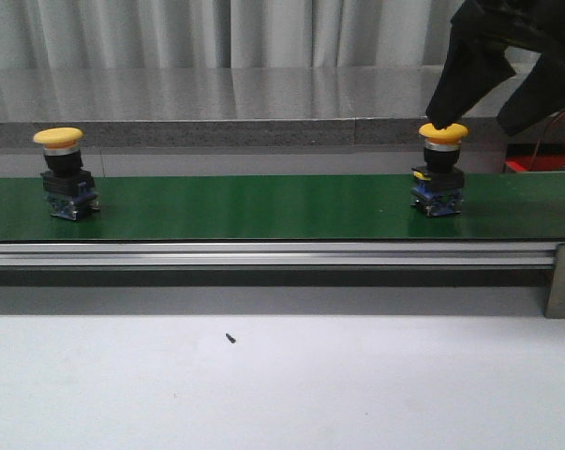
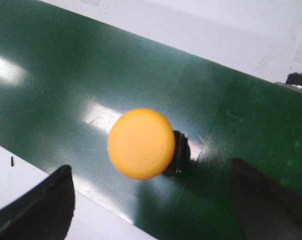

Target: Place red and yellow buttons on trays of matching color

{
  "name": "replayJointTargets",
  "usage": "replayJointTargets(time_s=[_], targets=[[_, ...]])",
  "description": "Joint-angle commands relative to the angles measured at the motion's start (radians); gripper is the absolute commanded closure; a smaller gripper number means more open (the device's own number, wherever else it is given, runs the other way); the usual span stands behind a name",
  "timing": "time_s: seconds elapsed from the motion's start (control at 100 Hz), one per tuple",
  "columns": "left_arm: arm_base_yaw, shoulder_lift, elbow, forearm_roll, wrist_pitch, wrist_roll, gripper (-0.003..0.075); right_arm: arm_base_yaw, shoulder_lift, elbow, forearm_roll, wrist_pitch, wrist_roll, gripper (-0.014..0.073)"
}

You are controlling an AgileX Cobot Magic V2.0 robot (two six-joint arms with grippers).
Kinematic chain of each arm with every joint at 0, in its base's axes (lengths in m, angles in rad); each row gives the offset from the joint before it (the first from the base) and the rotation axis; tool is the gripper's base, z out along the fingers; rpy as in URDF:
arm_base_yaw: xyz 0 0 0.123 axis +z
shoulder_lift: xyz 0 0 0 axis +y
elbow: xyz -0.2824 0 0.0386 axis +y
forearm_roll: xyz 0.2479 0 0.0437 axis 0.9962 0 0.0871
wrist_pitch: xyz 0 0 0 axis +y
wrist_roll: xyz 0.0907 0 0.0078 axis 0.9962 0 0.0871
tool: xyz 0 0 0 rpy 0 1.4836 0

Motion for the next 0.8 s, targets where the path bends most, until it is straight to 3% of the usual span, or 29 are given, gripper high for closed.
replayJointTargets(time_s=[0.0,0.12,0.38,0.58,0.79], targets=[[-0.007,0.004,-0.026,-0.022,-0.074,0.001,0.074,0.001,-0.003,-0.047,0.012,-0.044,-0.024,-0.0029],[-0.007,0.004,-0.026,-0.022,-0.074,0.001,0.074,0.001,0.043,-0.073,-0.002,-0.046,-0.025,0.0029],[-0.007,0.004,-0.026,-0.022,-0.074,0.001,0.074,0.0,0.074,-0.09,-0.018,-0.026,-0.025,0.0334],[-0.007,0.004,-0.025,-0.022,-0.074,0.001,0.074,-0.041,0.002,-0.091,-0.02,0.071,-0.016,0.0337],[-0.007,0.004,-0.025,-0.022,-0.074,0.001,0.074,-0.228,-0.147,-0.091,-0.028,0.211,-0.015,0.0337]])
